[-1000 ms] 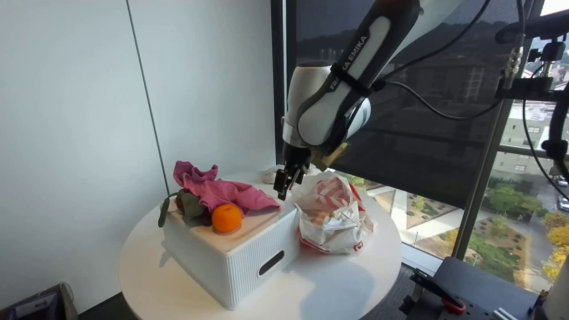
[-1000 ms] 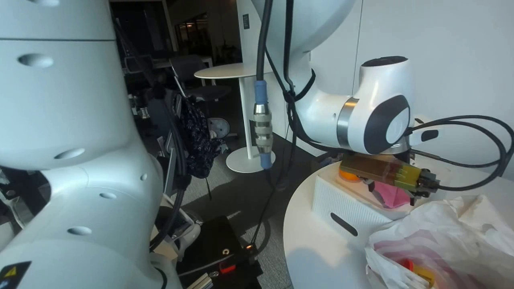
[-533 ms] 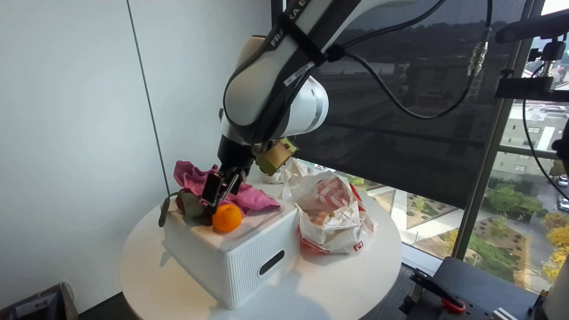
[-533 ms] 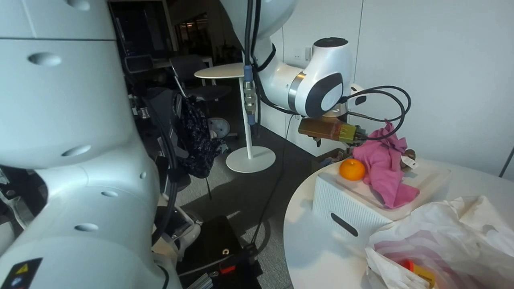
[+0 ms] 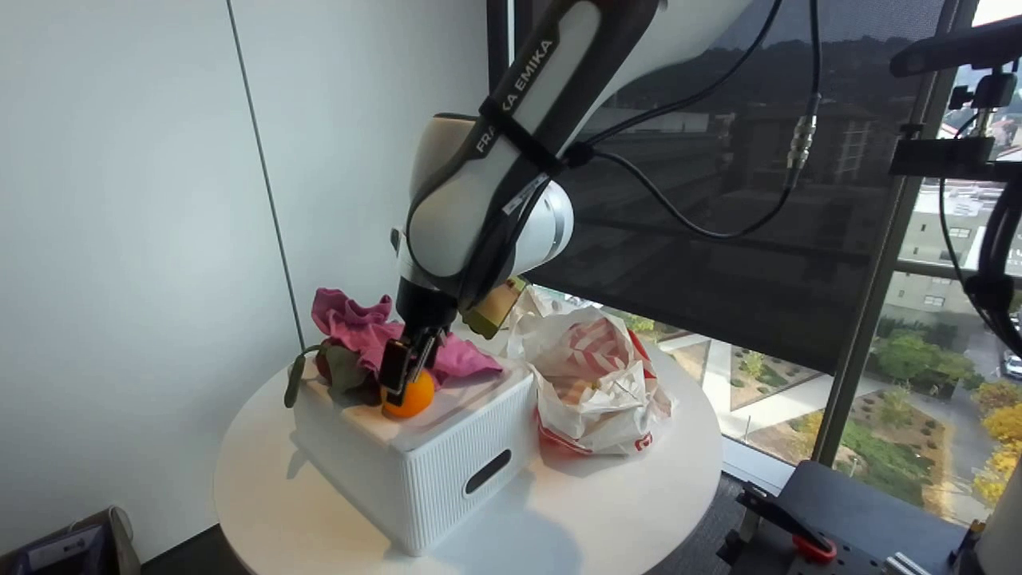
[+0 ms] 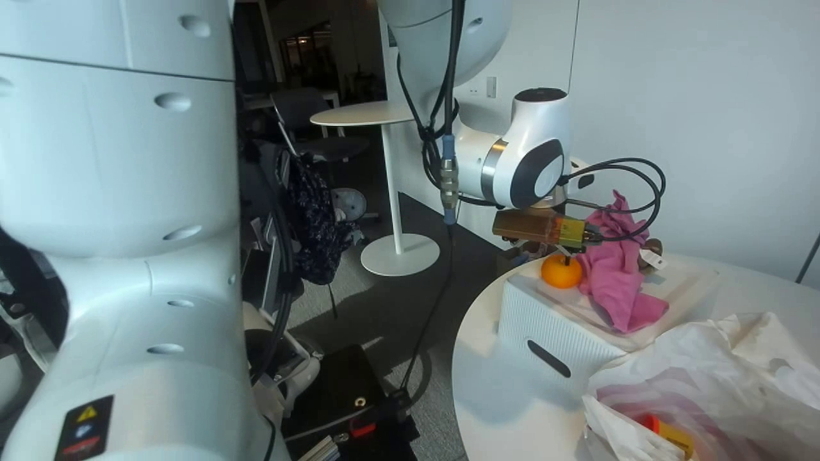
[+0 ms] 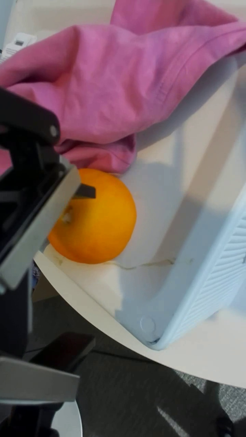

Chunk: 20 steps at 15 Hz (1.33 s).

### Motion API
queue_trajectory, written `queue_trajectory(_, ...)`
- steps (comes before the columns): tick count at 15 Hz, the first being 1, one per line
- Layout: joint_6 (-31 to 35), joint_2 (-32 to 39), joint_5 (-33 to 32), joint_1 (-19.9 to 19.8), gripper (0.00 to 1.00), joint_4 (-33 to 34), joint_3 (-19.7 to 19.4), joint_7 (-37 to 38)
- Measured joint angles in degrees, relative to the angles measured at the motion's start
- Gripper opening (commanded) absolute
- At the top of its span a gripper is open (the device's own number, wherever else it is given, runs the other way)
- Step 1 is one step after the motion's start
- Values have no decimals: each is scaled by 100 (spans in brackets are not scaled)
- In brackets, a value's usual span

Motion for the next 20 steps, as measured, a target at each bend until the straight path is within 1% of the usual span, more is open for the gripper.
queue_trajectory(6,96,526,-196,300,100,371,-327,131)
queue_trajectory(7,111,578,-309,363,75,424,-396,183)
queue_trajectory(8,133,627,-429,426,74,467,-480,222)
queue_trajectory(9,165,669,-566,481,68,505,-566,256)
queue_trajectory(10,198,706,-691,522,58,531,-651,274)
queue_trajectory(12,218,748,-823,558,44,563,-782,298)
queue_trajectory(13,214,746,-811,533,38,563,-785,297)
queue_trajectory(14,192,734,-742,482,30,559,-744,281)
queue_trajectory(15,130,698,-502,336,22,543,-586,159)
queue_trajectory(16,-32,620,-59,64,15,521,-286,-131)
queue_trajectory(17,-282,474,455,-323,9,488,105,-492)
queue_trajectory(18,-586,276,948,-728,9,465,479,-831)
queue_trajectory(19,-925,46,1425,-1047,6,451,721,-1140)
queue_trajectory(20,-1216,-213,1777,-1196,5,431,742,-1325)
